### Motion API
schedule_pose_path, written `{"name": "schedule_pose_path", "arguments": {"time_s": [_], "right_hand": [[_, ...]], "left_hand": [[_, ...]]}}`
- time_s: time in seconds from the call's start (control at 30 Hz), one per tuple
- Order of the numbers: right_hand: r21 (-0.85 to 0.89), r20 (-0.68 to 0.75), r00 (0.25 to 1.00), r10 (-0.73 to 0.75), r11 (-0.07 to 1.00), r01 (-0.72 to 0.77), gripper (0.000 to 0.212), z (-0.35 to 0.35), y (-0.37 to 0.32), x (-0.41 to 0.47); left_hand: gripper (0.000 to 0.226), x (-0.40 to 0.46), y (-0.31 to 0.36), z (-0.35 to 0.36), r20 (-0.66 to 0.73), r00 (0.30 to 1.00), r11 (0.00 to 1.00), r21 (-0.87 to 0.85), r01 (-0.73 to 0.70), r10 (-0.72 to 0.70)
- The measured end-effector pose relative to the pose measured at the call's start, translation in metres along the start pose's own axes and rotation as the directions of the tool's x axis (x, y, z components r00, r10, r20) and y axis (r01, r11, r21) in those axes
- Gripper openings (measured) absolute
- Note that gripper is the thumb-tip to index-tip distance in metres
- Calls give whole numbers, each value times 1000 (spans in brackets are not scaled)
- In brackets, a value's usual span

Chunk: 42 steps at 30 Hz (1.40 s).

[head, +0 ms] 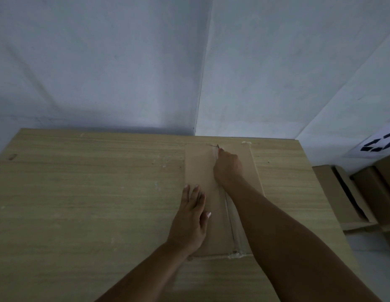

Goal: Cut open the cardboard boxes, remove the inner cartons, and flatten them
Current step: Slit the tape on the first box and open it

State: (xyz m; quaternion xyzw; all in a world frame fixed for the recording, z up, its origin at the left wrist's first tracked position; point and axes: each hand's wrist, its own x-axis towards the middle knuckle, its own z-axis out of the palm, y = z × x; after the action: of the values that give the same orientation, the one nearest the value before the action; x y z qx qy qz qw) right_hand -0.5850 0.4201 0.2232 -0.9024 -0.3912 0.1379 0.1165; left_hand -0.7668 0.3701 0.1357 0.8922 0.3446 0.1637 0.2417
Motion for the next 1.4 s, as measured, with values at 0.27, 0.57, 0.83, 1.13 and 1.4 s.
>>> {"name": "schedule_pose_path", "arguments": {"time_s": [0.27,0.57,0.83,1.13,1.4], "right_hand": [[-61,69,997,23,998,-19,30,-5,7,-15],[-169,165,986,8,985,21,27,-10,38,-94],[-220,280,959,-47,969,112,32,-15,70,-200],[21,235,972,2,1000,-8,56,-1,96,-285],[295,105,992,-64,955,30,46,-45,123,-279]], "left_hand": [[53,0,4,-1,-41,997,997,-48,62,-64],[55,3,4,-2,-57,996,997,-31,66,-67],[57,2,11,-5,-28,993,992,-66,112,-114],[48,-4,17,-9,-10,995,995,-19,100,-100],[62,-12,10,-16,24,997,997,3,76,-76]]}}
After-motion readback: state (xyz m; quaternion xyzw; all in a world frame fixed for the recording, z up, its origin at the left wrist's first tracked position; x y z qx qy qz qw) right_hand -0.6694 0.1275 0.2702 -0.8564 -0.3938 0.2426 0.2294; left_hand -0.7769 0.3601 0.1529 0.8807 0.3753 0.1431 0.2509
